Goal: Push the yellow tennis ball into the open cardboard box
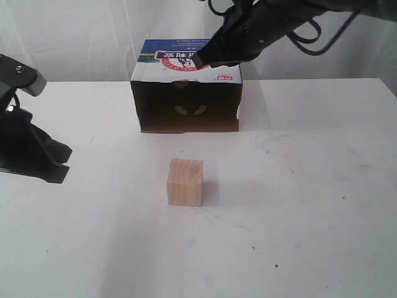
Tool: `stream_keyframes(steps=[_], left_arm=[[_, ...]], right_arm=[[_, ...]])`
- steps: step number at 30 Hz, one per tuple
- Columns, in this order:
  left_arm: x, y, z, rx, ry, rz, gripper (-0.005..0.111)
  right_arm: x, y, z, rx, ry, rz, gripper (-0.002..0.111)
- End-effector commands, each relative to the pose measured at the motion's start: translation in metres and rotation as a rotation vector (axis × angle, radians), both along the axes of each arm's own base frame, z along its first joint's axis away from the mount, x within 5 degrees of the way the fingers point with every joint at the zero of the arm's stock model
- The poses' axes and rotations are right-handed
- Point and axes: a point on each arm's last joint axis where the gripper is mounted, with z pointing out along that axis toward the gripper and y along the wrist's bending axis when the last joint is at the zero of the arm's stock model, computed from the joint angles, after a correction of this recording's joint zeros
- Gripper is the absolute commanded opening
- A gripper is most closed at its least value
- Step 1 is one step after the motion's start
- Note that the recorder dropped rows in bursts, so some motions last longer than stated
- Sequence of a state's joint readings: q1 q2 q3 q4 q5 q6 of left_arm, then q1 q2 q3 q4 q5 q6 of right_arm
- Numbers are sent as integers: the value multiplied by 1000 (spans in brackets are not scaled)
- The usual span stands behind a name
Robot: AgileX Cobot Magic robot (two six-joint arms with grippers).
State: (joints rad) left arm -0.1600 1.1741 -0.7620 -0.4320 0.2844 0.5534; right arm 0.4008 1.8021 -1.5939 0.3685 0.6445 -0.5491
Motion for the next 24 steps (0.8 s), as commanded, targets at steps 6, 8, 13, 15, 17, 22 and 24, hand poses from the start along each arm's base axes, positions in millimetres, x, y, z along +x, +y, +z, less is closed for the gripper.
stream_keyframes(steps=[6, 8, 13, 15, 17, 22, 24], left_arm=[[-65, 13, 10, -85, -207, 78, 0], [-80, 15, 11, -103, -245, 84, 0], [-114, 20, 10, -195, -305, 118, 0], [-125, 20, 6, -212, -307, 111, 0], [-137, 21, 2, -225, -311, 99, 0], [-156, 22, -10, -262, -317, 92, 0], [-160, 22, -14, -278, -309, 98, 0]], right_arm=[[-81, -44, 25, 119, -208, -122, 0], [-102, -54, 29, 134, -250, -138, 0], [-151, -77, 19, 152, -286, -162, 0], [-171, -86, 12, 157, -301, -170, 0], [-189, -94, 3, 163, -313, -180, 0], [-223, -109, -25, 169, -297, -193, 0], [-233, -114, -38, 173, -286, -205, 0]])
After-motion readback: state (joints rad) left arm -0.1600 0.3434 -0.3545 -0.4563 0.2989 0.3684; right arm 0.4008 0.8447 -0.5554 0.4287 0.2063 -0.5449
